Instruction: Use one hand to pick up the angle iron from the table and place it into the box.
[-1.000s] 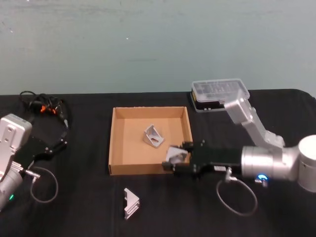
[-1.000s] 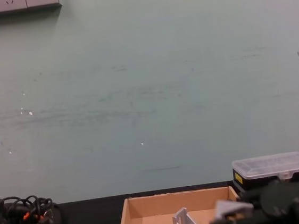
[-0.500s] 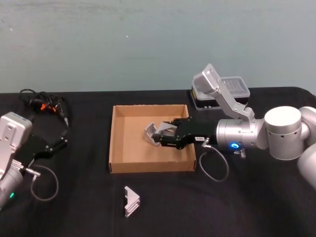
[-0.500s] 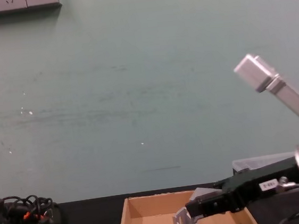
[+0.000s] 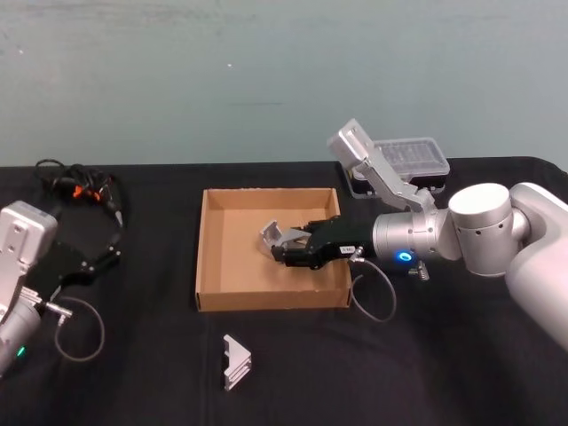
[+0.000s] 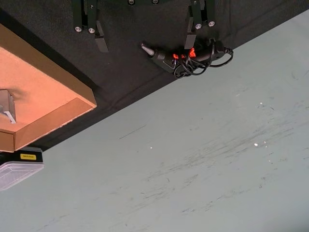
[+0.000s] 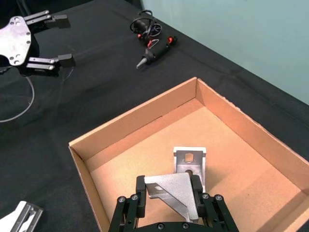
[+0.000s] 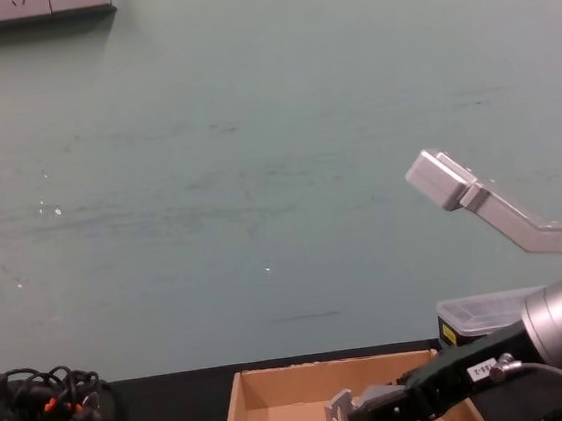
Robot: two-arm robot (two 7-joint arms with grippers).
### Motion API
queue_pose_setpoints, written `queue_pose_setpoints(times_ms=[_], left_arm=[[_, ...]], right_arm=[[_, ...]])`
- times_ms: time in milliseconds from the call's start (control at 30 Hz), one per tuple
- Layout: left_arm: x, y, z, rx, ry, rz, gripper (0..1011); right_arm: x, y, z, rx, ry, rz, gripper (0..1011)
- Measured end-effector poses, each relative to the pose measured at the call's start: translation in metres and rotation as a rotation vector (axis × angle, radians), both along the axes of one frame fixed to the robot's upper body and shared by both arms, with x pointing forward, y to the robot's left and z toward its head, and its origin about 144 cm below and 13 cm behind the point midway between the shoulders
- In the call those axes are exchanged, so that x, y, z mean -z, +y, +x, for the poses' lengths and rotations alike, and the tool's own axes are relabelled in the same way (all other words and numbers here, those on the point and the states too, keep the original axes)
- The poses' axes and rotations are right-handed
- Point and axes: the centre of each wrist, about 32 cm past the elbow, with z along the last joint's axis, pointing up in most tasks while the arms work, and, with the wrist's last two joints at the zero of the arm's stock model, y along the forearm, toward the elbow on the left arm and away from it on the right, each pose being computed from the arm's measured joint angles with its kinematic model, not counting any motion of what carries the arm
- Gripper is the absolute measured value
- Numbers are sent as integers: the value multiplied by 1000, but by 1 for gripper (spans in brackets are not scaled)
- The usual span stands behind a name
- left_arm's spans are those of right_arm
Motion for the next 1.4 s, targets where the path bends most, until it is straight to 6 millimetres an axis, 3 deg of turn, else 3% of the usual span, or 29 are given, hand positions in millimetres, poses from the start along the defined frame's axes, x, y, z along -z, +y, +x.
queue_pose_setpoints(times_ms=[633, 800, 1133, 1400], left_arm=[[0, 0, 0, 0, 0, 0, 1000], [0, 0, 0, 0, 0, 0, 1000], [0, 0, 0, 0, 0, 0, 1000], [0, 0, 0, 0, 0, 0, 1000]], right_arm=[[0, 1, 0, -3, 0, -6, 573], [0, 1, 0, -3, 0, -5, 755], [0, 1, 0, -3, -1, -3, 1002], [0, 1, 0, -4, -1, -3, 1003]])
